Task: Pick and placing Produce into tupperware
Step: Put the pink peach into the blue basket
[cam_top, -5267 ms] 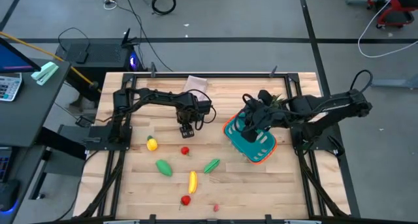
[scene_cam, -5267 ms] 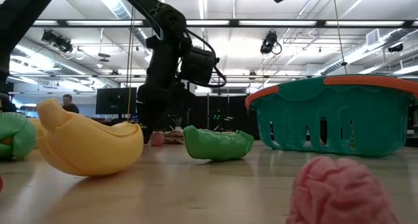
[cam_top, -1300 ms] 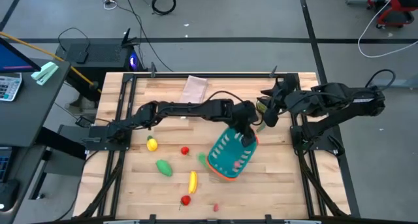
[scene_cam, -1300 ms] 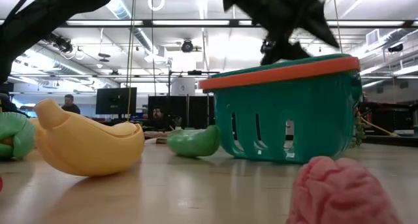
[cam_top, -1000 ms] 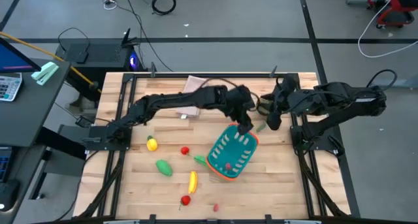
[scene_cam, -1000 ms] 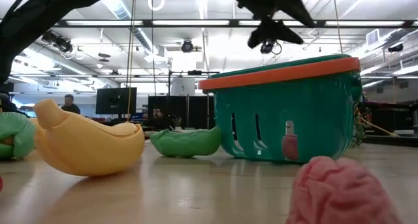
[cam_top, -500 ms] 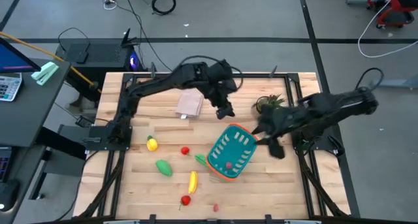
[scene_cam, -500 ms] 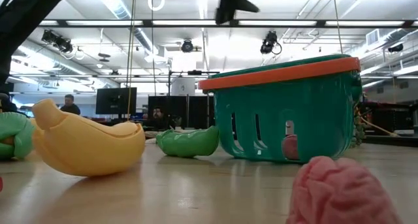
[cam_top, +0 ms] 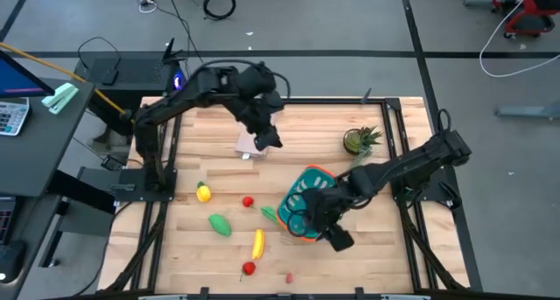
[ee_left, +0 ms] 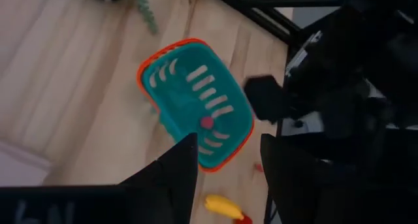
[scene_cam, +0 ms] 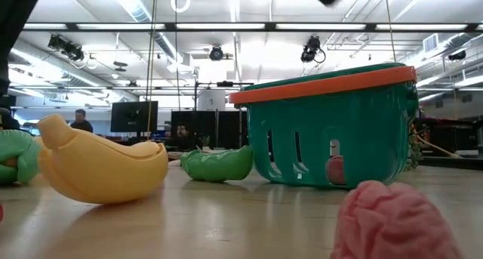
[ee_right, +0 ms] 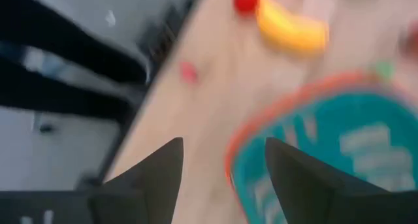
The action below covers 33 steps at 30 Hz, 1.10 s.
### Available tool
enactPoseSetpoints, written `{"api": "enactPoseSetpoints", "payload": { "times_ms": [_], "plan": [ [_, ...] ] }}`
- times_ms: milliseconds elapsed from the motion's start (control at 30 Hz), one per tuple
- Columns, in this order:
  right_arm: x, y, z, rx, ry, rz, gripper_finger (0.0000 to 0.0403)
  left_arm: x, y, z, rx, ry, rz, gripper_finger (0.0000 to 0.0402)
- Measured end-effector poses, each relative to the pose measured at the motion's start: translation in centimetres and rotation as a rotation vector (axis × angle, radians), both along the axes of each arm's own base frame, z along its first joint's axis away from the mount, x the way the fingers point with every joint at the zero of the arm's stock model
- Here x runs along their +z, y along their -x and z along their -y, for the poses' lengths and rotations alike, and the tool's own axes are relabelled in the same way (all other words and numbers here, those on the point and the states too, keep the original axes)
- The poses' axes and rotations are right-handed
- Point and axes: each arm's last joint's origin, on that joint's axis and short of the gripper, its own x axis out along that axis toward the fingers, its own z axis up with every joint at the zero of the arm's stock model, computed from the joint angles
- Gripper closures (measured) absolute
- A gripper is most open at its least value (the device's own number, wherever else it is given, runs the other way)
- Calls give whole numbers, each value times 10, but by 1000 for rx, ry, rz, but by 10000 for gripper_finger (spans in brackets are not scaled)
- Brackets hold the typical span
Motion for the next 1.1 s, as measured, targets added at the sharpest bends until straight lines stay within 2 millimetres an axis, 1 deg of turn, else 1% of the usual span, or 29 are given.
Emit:
{"api": "enactPoseSetpoints", "payload": {
  "times_ms": [133,233,300,433,533,667,767,900,1033,1100],
  "plan": [
    [15,-10,-17,0,-55,220,185,16,21,2,12,-17,28,235],
    [17,-16,-29,11,-82,304,184,26,38,5,5,-28,39,237],
    [6,-20,-39,37,-72,296,181,33,50,8,3,-32,48,237],
    [-25,-30,-58,71,-12,265,176,47,69,17,-14,-43,95,237],
    [-44,-37,-69,46,26,257,176,54,80,23,-25,-49,124,238],
    [-64,-44,-80,24,14,232,177,63,94,28,-33,-56,158,239],
    [-79,-45,-88,63,42,223,177,66,100,30,-35,-60,171,239],
    [-104,-47,-97,114,86,184,176,68,103,31,-35,-61,174,239],
    [-124,-48,-104,130,101,142,178,68,104,31,-22,-76,175,239],
    [-131,-47,-106,138,107,129,179,67,102,30,-6,-91,167,239]
  ]
}}
